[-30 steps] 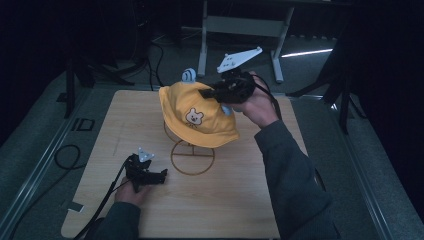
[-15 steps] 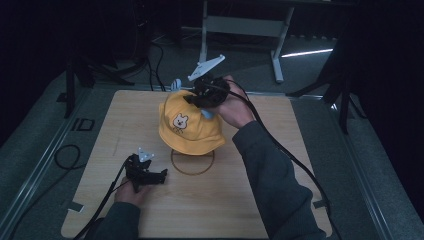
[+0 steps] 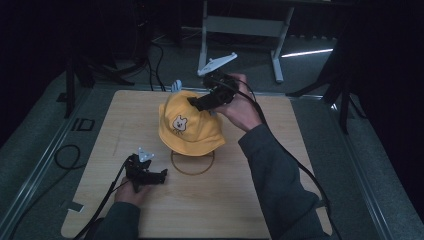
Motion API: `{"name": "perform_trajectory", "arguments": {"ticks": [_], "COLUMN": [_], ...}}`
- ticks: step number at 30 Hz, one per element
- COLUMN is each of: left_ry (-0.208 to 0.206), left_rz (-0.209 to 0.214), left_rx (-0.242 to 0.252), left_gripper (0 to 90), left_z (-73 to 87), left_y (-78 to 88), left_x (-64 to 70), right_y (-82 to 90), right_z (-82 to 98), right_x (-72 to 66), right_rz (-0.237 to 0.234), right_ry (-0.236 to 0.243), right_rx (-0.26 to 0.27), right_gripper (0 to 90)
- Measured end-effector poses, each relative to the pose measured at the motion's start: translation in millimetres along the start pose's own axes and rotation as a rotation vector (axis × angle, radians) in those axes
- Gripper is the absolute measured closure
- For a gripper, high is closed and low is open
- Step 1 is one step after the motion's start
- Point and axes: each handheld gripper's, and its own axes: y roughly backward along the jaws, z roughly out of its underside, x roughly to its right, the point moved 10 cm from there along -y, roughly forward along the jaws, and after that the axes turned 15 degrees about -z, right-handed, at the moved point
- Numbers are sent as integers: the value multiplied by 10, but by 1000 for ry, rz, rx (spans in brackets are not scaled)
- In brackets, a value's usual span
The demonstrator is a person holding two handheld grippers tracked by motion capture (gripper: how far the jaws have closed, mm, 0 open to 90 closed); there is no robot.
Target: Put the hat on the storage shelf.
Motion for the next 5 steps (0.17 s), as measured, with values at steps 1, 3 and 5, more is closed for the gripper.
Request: {"name": "perform_trajectory", "arguments": {"ticks": [1,3,5], "left_ry": [0,0,-1], "left_rz": [0,0,-1], "left_rx": [0,0,1], "left_gripper": [19,19,19], "left_z": [0,0,-1], "left_y": [0,0,-1], "left_x": [0,0,-1], "right_y": [29,103,147], "right_z": [1,15,21], "right_x": [11,42,54], "right_rz": [1,23,30], "right_ry": [-9,-32,-38], "right_rx": [8,16,27], "right_gripper": [202,186,170]}}
